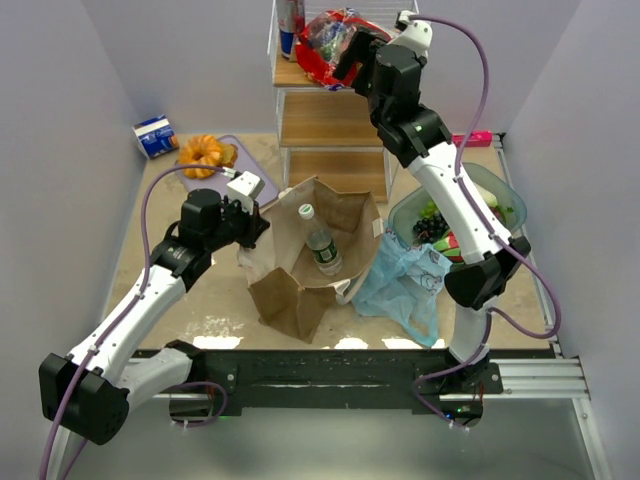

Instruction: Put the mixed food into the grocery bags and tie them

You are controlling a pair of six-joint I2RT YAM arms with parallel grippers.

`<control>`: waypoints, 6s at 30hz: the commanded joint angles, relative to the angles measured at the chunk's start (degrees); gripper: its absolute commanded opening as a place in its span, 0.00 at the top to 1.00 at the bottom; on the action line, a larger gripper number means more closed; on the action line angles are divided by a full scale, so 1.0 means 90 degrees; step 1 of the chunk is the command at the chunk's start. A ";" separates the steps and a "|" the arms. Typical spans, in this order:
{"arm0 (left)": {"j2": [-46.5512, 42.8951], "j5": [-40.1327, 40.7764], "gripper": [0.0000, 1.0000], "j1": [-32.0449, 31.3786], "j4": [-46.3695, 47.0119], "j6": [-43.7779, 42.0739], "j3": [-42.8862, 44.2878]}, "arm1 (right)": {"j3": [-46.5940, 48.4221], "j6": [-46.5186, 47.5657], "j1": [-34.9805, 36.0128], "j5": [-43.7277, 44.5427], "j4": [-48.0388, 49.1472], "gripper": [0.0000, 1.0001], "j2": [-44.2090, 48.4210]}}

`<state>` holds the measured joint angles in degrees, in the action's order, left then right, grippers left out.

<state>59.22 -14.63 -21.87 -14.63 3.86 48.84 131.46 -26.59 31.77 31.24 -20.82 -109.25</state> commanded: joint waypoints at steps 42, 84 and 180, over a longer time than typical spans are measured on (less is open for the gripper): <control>-0.0066 -0.0161 1.00 0.0018 0.0200 0.0050 0.0003 | -0.3064 0.1987 0.0492 -0.3002 0.1776 1.00 0.3750; 0.0022 -0.0435 1.00 -0.0002 0.0288 0.0118 -0.0046 | -0.5622 0.0386 0.2612 -0.0425 -0.0235 1.00 0.3957; -0.0057 -0.0386 1.00 -0.0012 0.0317 0.0060 -0.0046 | 0.2298 0.2251 -0.0151 -0.3862 0.2283 0.18 -0.2499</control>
<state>58.92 -16.32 -21.87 -14.22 3.88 48.25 149.38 -5.34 30.72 -4.03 -3.92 -130.93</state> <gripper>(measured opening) 0.029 0.823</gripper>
